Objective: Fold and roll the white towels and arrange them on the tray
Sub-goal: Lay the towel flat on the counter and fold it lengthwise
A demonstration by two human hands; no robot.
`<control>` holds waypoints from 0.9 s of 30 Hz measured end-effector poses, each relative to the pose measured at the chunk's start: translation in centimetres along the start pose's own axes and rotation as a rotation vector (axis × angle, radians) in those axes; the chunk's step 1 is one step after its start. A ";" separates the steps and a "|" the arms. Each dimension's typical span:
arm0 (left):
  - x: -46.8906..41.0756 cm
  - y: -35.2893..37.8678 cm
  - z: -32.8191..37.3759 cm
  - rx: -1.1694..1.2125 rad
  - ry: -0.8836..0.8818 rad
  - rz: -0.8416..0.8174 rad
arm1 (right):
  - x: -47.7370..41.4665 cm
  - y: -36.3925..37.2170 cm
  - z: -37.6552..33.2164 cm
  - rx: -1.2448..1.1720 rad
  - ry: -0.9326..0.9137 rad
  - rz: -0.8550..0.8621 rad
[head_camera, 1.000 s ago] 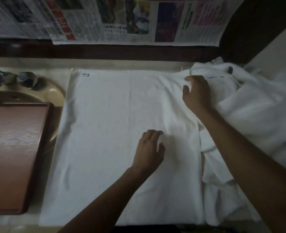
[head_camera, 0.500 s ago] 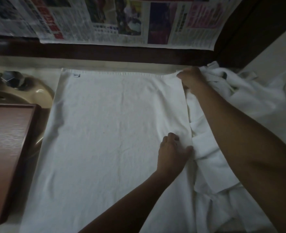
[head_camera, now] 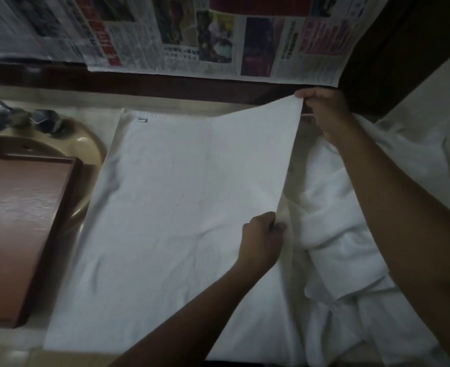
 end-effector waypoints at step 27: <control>7.9 -31.5 -17.5 0.597 -0.222 0.496 | 4.5 36.6 -9.0 0.610 -0.462 -0.318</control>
Point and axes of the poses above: each hand's wrist, its own x-axis away from the middle knuckle, its own y-axis out of the palm, z = x × y, the point moved 8 cm from there along -x, towards the middle knuckle, and after that the axes turned 5 degrees about y, right-handed, at the moved point
